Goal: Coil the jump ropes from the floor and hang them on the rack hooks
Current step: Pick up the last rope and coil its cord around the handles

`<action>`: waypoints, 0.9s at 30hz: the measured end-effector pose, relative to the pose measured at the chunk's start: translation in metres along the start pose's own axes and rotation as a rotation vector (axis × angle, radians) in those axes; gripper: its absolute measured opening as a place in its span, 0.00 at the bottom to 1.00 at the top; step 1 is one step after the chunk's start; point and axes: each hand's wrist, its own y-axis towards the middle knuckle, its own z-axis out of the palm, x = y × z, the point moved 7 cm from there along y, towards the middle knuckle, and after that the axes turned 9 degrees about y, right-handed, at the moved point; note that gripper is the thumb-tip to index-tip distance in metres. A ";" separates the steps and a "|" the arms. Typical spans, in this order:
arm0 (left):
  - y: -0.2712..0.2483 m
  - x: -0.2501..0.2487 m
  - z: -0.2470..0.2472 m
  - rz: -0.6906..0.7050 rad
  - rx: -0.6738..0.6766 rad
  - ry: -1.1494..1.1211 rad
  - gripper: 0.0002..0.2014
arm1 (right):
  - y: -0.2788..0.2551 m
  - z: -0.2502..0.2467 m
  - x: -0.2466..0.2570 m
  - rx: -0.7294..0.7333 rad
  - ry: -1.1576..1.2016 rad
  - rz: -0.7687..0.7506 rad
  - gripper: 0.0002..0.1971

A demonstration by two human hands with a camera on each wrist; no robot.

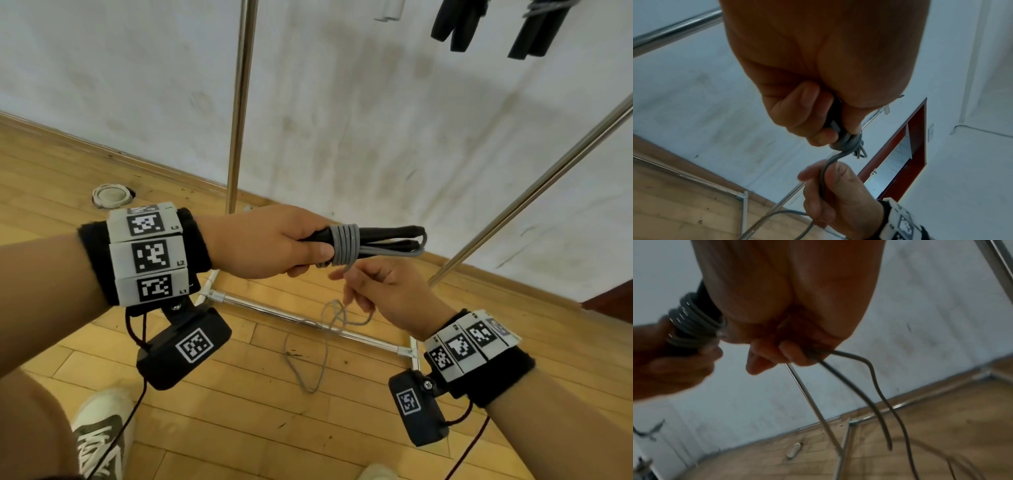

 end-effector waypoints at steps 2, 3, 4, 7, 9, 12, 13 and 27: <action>-0.002 -0.002 0.004 0.010 0.050 0.016 0.11 | -0.001 -0.003 -0.001 -0.002 -0.120 -0.030 0.15; -0.002 -0.001 0.006 0.004 0.075 0.030 0.09 | -0.001 -0.003 0.001 0.009 -0.181 -0.076 0.13; -0.003 0.000 0.008 -0.005 0.097 0.047 0.08 | -0.002 -0.002 0.004 0.026 -0.242 -0.118 0.10; -0.004 0.001 0.014 -0.009 0.154 0.072 0.09 | 0.000 -0.005 -0.008 0.066 -0.353 -0.045 0.12; -0.006 -0.002 0.019 0.004 0.213 0.069 0.09 | -0.001 -0.007 -0.025 0.112 -0.351 0.112 0.11; -0.007 -0.003 0.032 0.007 0.293 0.097 0.10 | 0.001 -0.007 -0.030 0.184 -0.510 0.111 0.14; -0.007 -0.002 0.036 -0.003 0.310 0.119 0.10 | 0.003 -0.005 -0.028 0.210 -0.544 0.113 0.11; 0.003 0.024 0.049 -0.148 0.392 0.480 0.10 | 0.014 -0.016 0.000 0.014 -0.162 0.239 0.25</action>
